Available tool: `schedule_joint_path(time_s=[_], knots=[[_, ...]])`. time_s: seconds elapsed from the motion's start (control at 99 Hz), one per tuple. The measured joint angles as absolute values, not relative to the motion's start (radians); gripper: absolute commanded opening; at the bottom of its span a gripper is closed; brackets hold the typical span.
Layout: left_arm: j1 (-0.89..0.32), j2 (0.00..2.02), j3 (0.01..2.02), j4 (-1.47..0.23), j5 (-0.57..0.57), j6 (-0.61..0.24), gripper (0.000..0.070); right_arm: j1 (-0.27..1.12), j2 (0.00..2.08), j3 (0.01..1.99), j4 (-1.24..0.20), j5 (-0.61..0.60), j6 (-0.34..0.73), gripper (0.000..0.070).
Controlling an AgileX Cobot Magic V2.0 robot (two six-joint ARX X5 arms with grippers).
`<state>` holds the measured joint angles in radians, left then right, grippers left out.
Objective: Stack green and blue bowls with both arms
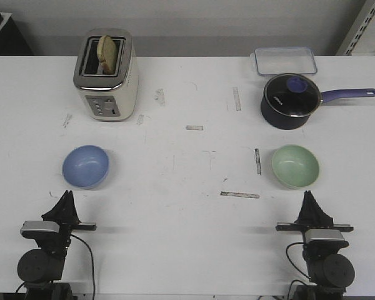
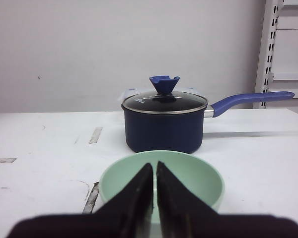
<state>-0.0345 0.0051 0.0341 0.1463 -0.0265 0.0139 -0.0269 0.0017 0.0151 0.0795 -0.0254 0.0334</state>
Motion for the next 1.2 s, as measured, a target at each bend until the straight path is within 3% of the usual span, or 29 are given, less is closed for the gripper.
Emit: schedule_joint_path(time_s=[0.424,0.758,1.202], knots=[[-0.035,0.005,0.034,0.146,-0.027,0.014,0.0002,-0.027,0.002,0.020,0.081,-0.022,0.033,0.0000],[-0.035,0.005,0.034,0.146,-0.027,0.014,0.0003,-0.027,0.011,0.207,-0.067,-0.022,0.033,0.0000],[-0.035,0.005,0.034,0.146,-0.027,0.014,0.0003,-0.027,0.291,0.432,-0.155,-0.022,0.033,0.0000]])
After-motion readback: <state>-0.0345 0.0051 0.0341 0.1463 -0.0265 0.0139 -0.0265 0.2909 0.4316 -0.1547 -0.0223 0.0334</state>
